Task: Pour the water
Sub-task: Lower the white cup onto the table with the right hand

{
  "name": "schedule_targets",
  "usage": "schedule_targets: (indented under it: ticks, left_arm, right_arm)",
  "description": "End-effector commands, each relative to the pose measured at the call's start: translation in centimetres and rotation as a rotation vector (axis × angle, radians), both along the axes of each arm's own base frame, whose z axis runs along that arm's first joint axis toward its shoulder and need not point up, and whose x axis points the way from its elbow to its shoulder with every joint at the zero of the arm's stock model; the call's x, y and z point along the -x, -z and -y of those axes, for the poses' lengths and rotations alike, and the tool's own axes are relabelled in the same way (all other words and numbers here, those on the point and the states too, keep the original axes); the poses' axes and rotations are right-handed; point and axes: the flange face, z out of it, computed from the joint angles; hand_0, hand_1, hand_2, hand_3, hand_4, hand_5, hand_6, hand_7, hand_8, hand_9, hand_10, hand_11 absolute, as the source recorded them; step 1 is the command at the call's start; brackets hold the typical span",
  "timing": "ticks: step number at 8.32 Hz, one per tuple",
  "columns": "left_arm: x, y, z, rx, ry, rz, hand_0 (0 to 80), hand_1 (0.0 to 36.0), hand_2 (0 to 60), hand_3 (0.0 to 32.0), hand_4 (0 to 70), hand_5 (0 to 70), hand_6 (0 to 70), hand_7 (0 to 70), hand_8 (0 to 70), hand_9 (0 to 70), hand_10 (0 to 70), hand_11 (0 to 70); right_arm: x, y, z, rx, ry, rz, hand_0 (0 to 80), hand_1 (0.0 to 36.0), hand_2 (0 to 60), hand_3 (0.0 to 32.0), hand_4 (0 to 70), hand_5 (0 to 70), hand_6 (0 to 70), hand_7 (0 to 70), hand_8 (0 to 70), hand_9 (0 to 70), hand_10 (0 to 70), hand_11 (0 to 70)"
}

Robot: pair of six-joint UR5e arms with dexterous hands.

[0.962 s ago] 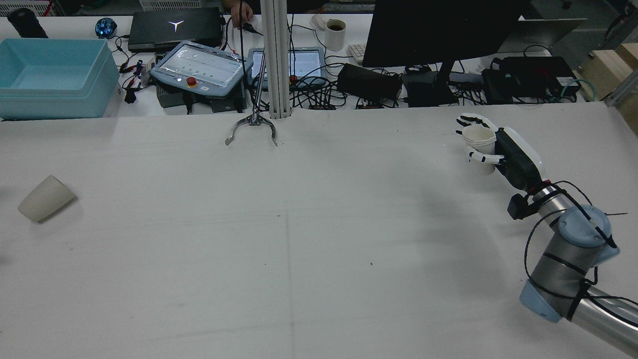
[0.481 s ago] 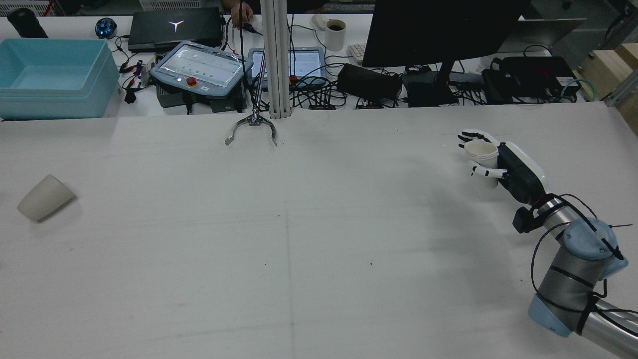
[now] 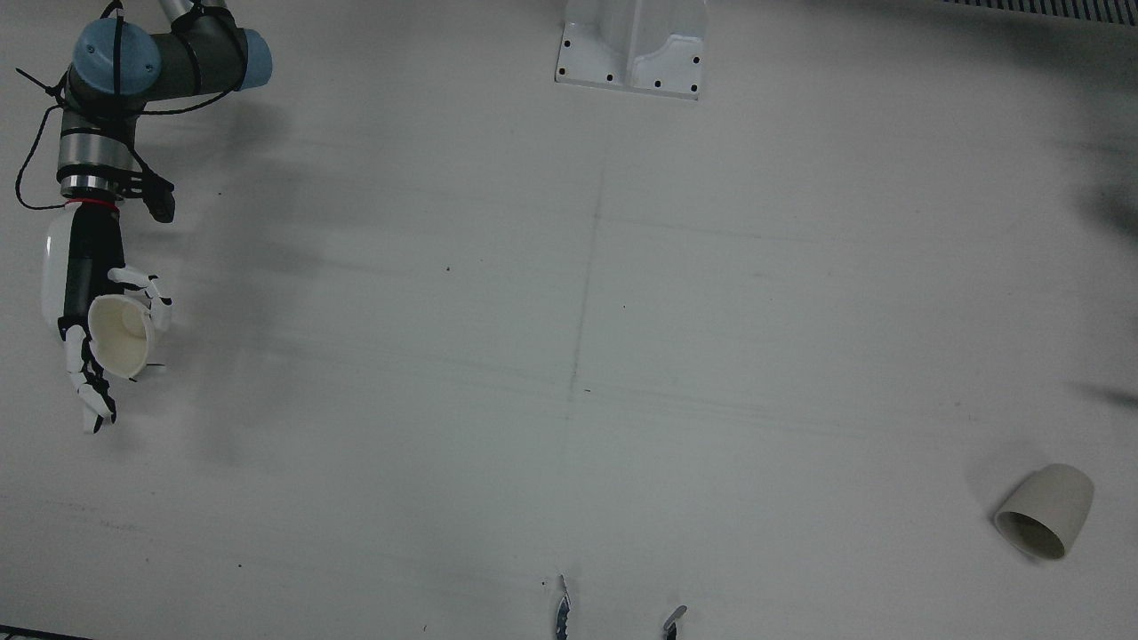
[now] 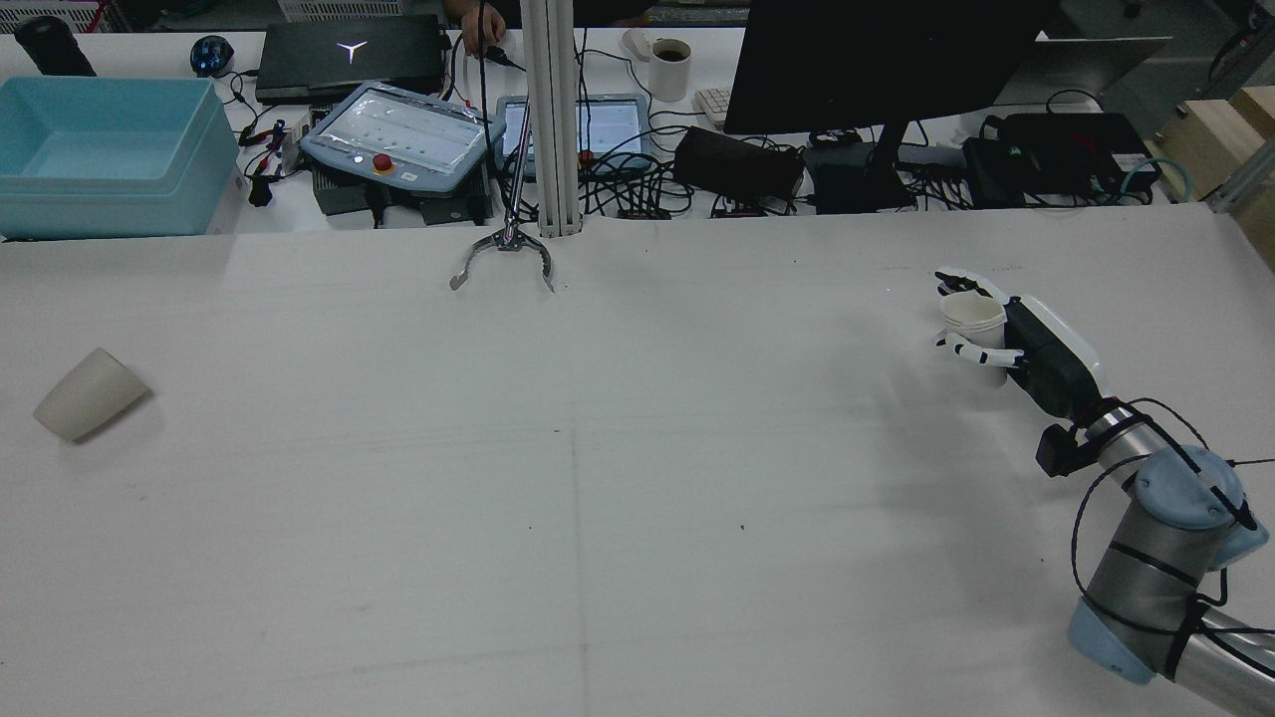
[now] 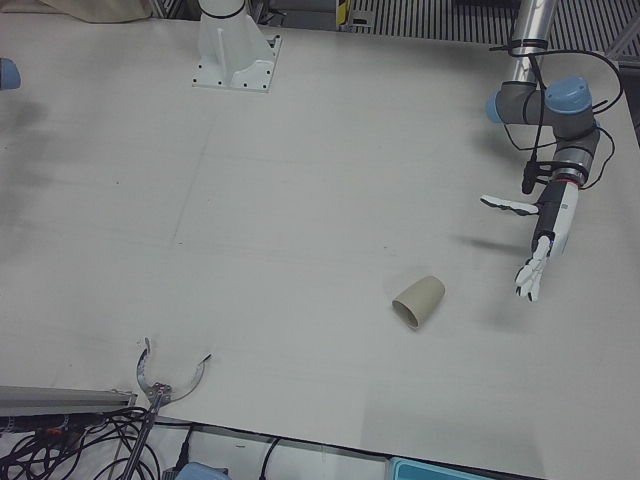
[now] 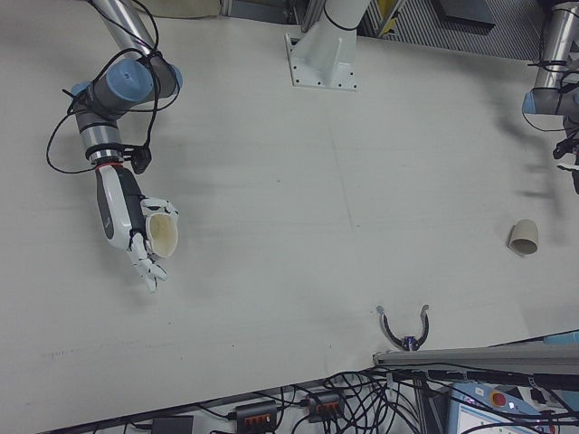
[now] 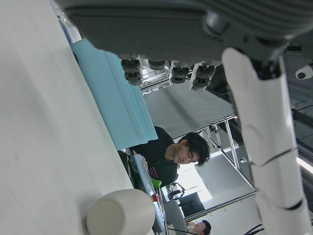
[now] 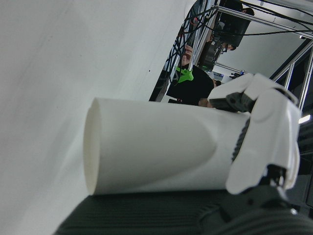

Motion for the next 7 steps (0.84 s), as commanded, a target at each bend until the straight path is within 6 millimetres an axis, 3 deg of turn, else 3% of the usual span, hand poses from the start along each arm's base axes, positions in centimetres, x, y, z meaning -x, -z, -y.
schedule_targets:
  ticks: [1,3,5,7]
  left_arm:
    - [1.0,-0.9,-1.6,0.004,0.001,0.002,52.0,16.9,0.0,0.0,9.5,9.2,7.5,3.9,0.5,0.0,6.2,10.8]
    - [1.4,-1.2,-2.3,0.004,0.001,0.002,51.9,16.7,0.0,0.0,9.3,9.2,7.4,3.9,0.4,0.0,6.2,10.8]
    - [1.9,-1.4,-3.0,0.001,0.003,0.001,51.8,16.5,0.0,0.0,9.4,9.2,7.4,4.0,0.4,0.0,6.2,10.7]
    - [2.9,-1.6,-3.5,0.0,0.021,-0.001,52.0,16.7,0.0,0.0,9.5,9.7,7.6,4.2,0.5,0.0,6.2,10.8]
  right_arm:
    - [0.2,-0.1,-0.1,0.001,0.005,-0.005,50.4,15.7,0.0,0.0,0.0,6.1,3.1,0.0,0.0,0.0,5.0,9.5]
    - [0.3,0.2,-0.1,-0.003,0.007,0.001,49.8,13.4,0.0,0.0,0.0,0.3,1.2,0.0,0.0,0.0,0.0,1.6]
    - [1.5,1.1,-0.6,-0.018,0.031,0.009,49.5,12.4,0.0,0.0,0.0,0.0,0.3,0.0,0.0,0.0,0.0,0.0]
    - [1.5,1.0,-1.0,-0.016,0.036,0.007,48.2,9.4,0.0,0.0,0.0,0.0,0.0,0.0,0.0,0.0,0.0,0.0]
